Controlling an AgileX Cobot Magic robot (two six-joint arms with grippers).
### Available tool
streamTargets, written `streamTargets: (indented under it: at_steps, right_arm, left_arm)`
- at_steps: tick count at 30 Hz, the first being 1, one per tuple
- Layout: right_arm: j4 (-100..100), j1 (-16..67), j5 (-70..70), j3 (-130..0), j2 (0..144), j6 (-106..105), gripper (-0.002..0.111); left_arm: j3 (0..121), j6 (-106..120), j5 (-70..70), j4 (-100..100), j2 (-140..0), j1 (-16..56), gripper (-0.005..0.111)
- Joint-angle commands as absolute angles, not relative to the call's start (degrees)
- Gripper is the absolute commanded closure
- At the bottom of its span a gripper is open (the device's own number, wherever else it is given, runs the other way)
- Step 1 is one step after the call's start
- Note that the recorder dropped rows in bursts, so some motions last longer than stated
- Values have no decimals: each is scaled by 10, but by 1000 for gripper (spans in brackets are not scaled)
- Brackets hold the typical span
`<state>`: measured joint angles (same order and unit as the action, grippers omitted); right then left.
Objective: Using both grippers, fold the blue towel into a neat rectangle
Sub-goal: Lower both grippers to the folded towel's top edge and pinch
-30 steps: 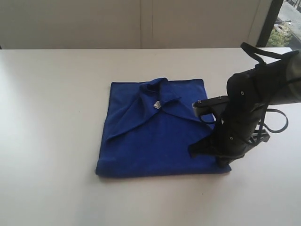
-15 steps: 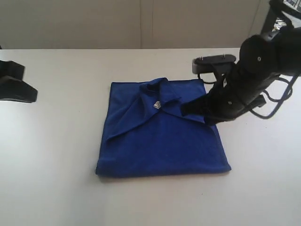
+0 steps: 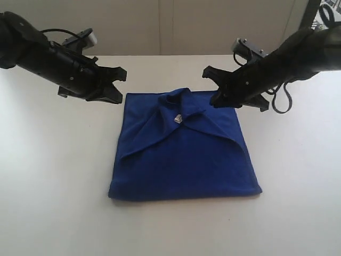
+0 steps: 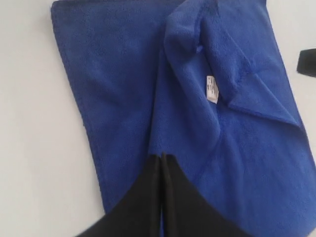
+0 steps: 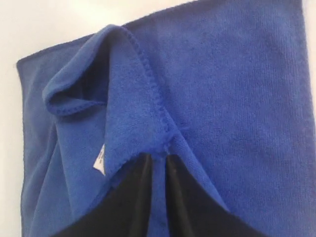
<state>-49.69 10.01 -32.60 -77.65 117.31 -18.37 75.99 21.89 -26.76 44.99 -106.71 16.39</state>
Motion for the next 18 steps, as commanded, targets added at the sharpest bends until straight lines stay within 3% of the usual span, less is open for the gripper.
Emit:
streamTargets:
  at_steps: [1, 16, 18]
  right_arm:
    - [-544, 101, -316, -788, 1205, -193, 81]
    - [-610, 131, -283, -794, 1248, -193, 81]
    - [-612, 131, -281, -794, 1246, -193, 93]
  left_arm:
    - [786, 226, -291, 469, -1100, 167, 107]
    - [786, 230, -295, 469, -1103, 167, 107]
    - [786, 230, -295, 469, -1103, 167, 107]
